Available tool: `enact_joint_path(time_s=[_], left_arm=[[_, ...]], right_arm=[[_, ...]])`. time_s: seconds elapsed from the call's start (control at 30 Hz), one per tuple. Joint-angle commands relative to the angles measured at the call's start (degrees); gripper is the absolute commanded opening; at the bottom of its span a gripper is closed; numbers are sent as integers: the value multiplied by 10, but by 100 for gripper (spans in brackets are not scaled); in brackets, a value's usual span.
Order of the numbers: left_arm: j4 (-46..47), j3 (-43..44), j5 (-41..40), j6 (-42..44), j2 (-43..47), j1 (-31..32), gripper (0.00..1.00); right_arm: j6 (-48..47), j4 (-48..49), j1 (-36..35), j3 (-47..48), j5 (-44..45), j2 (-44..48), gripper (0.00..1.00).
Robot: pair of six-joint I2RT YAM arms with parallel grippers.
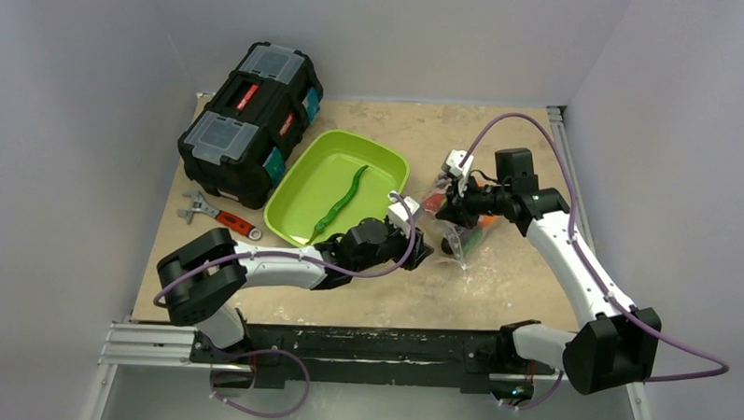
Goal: Open the zip-top bag and remove the fake food
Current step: Pick up the fake fruit from the zipper food storage bag.
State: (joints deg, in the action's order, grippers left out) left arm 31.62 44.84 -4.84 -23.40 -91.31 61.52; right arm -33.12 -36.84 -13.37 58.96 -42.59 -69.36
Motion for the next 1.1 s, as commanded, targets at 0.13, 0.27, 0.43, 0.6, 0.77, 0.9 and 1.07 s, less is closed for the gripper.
enact_joint_path(time_s=[0.13, 0.27, 0.43, 0.6, 0.77, 0.9, 1.07], left_arm=[[20, 37, -13, 10, -34, -10, 41], [60, 41, -15, 2, -59, -18, 39], [130, 41, -15, 10, -89, -20, 41], [234, 26, -18, 15, -123, -27, 47], [237, 16, -17, 21, -126, -35, 49], [232, 13, -2, 30, -130, -41, 52], [228, 12, 3, 31, -141, -43, 56]], right_arm=[[20, -12, 1, 22, 5, 2, 2], [28, -15, 0, 21, -9, 4, 0], [48, -45, -4, 96, -79, 16, 0], [32, -58, -5, 109, -58, 6, 19], [26, -48, 32, 92, -20, 51, 56], [3, -45, 85, 92, 21, 59, 63], [19, 26, 103, 74, 156, -18, 58]])
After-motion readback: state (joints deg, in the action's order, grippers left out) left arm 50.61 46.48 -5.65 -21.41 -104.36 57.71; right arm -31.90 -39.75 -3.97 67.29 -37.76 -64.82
